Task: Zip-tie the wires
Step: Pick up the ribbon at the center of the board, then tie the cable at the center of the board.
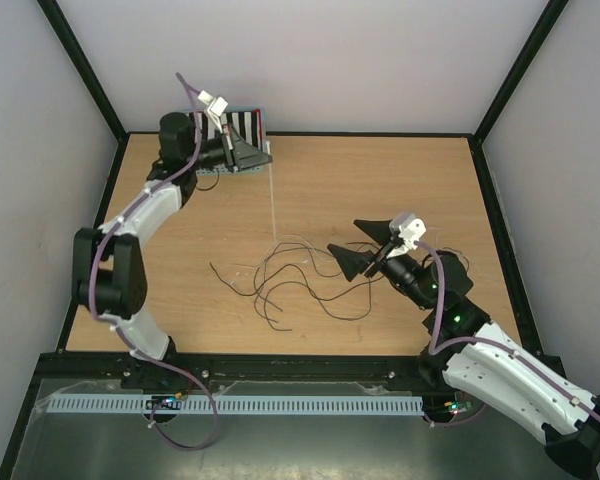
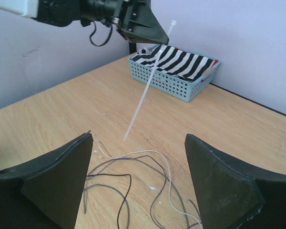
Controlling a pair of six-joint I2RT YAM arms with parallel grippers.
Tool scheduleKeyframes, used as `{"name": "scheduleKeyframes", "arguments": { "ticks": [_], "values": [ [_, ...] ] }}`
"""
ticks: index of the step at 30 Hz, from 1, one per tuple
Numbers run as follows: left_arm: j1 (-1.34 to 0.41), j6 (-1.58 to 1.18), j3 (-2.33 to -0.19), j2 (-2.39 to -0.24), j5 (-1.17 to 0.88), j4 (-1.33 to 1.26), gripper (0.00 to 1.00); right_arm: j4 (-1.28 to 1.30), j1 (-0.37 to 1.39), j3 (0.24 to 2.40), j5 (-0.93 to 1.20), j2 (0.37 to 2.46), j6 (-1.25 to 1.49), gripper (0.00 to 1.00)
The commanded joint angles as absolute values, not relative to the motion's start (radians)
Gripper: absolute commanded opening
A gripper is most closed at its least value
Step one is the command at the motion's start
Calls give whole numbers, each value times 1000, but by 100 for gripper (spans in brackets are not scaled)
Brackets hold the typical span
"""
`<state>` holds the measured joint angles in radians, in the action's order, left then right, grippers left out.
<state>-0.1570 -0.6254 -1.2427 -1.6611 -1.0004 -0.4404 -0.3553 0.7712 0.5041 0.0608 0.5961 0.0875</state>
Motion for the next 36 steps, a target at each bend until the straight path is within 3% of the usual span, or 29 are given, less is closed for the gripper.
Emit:
{"name": "scheduleKeyframes", "arguments": {
  "ticks": [1,7,14,29,36],
  "values": [
    [-143,-519,-1379,-1814,-1033,-469,0,-363,765,456,38,513,26,91],
    [-144,-471,-1546,-2030,-1032,-471,0,-377,765,386,26,429,5,93],
    [-144,-425,-1594,-2149,-1002,-491,0,-394,765,355,37,403,7,92],
    [-153,-558,-1295,-2152,-943,-891,0,-402,766,330,69,426,-20,90],
    [-166,-560,-1220,-2123,-997,-899,0,-400,766,326,133,479,-22,86]
  ]
}}
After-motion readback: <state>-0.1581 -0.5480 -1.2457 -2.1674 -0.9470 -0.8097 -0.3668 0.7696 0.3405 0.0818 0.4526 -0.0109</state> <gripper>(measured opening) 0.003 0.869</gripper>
